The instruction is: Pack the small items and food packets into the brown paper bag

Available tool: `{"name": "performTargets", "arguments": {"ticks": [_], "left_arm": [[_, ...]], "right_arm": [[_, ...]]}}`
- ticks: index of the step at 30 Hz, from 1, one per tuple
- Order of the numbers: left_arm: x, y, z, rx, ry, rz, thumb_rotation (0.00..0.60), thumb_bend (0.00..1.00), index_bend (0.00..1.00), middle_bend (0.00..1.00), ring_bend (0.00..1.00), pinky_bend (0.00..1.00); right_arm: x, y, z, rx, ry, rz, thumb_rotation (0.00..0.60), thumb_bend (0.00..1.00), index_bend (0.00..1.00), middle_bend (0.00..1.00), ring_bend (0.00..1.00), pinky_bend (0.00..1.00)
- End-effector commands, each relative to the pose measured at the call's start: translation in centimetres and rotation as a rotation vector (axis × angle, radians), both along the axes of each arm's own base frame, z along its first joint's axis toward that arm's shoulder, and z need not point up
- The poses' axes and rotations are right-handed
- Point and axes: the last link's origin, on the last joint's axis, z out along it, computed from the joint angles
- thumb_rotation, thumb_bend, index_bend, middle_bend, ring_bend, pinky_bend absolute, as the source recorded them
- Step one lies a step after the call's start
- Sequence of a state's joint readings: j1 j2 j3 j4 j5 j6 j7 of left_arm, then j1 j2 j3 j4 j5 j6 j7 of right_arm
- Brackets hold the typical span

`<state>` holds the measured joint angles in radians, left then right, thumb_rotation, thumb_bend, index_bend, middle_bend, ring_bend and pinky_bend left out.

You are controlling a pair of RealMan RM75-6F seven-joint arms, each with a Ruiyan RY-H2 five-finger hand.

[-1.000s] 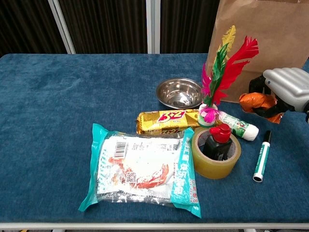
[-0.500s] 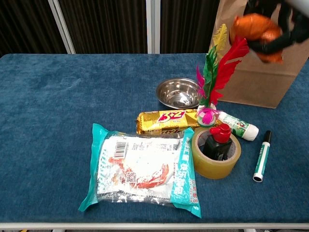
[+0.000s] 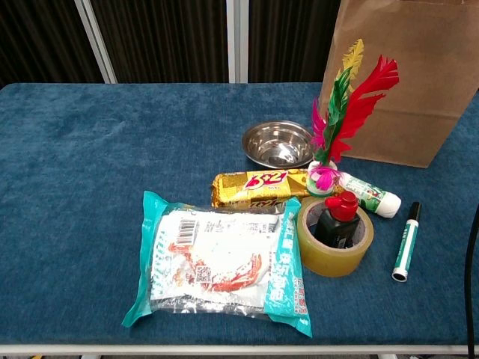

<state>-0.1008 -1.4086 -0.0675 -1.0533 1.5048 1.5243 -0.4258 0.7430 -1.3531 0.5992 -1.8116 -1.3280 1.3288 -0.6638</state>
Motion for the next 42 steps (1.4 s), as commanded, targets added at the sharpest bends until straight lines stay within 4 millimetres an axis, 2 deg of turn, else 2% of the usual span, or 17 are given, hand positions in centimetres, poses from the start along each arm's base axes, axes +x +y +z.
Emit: {"name": "performTargets", "arguments": {"ticks": [1,8,12,18,24,27,29,31,32,34,37,42], "left_arm": [[0.0,0.0,0.1,0.001,-0.001,0.001,0.6,0.14,0.08,0.06,0.0,0.12],[0.1,0.1,0.0,-0.003,0.0,-0.004,0.6,0.14,0.08,0.06,0.0,0.12],[0.0,0.1,-0.1,-0.009,0.011,-0.002,0.6,0.14,0.08,0.06,0.0,0.12],[-0.2,0.1,-0.2,-0.013,0.008,0.004,0.6,0.14,0.08,0.06,0.0,0.12],[-0.2,0.0,-0.2,-0.014,0.006,0.005,0.6,0.14,0.08,0.06,0.0,0.12],[-0.2,0.0,-0.2,-0.015,0.004,0.005,0.6,0.14,0.08,0.06,0.0,0.12],[-0.2,-0.1,-0.2,-0.014,0.004,0.005,0.6,0.14,0.08,0.06,0.0,0.12],[-0.2,-0.1,-0.2,-0.013,0.003,0.006,0.6,0.14,0.08,0.06,0.0,0.12],[-0.2,-0.1,-0.1,-0.013,0.002,0.009,0.6,0.14,0.08,0.06,0.0,0.12],[-0.3,-0.2,-0.1,-0.012,0.002,0.009,0.6,0.14,0.08,0.06,0.0,0.12],[-0.3,-0.2,-0.1,-0.012,0.003,0.008,0.6,0.14,0.08,0.06,0.0,0.12],[-0.2,-0.1,-0.2,-0.014,0.003,0.007,0.6,0.14,0.08,0.06,0.0,0.12]], "right_arm": [[-0.2,-2.4,1.9,-0.076,-0.034,-0.069,0.6,0.39,0.71,0.59,0.51,0.67],[-4.0,-5.4,2.4,0.074,-0.164,-0.269,0.6,0.39,0.71,0.59,0.51,0.67],[-6.3,-7.0,2.1,0.096,-0.164,-0.352,0.6,0.39,0.71,0.59,0.51,0.67],[-8.5,-7.5,0.5,0.162,-0.183,-0.439,0.6,0.39,0.71,0.59,0.51,0.67],[-9.6,-7.7,-0.6,0.216,-0.177,-0.501,0.6,0.38,0.71,0.59,0.51,0.67],[-10.0,-7.8,-1.0,0.238,-0.16,-0.527,0.6,0.31,0.69,0.59,0.5,0.65],[-10.2,-7.6,-1.3,0.279,-0.151,-0.548,0.6,0.18,0.62,0.56,0.45,0.6],[-10.3,-7.5,-1.5,0.335,-0.135,-0.572,0.6,0.04,0.48,0.46,0.34,0.5],[-10.2,-7.4,-1.4,0.358,-0.129,-0.577,0.6,0.01,0.42,0.41,0.29,0.44],[-10.1,-7.4,-1.3,0.374,-0.121,-0.575,0.6,0.0,0.32,0.33,0.19,0.34],[-9.9,-7.4,-1.1,0.377,-0.118,-0.564,0.6,0.0,0.27,0.27,0.09,0.2],[-9.7,-7.3,-0.5,0.353,-0.139,-0.539,0.6,0.0,0.26,0.24,0.05,0.16]]}}
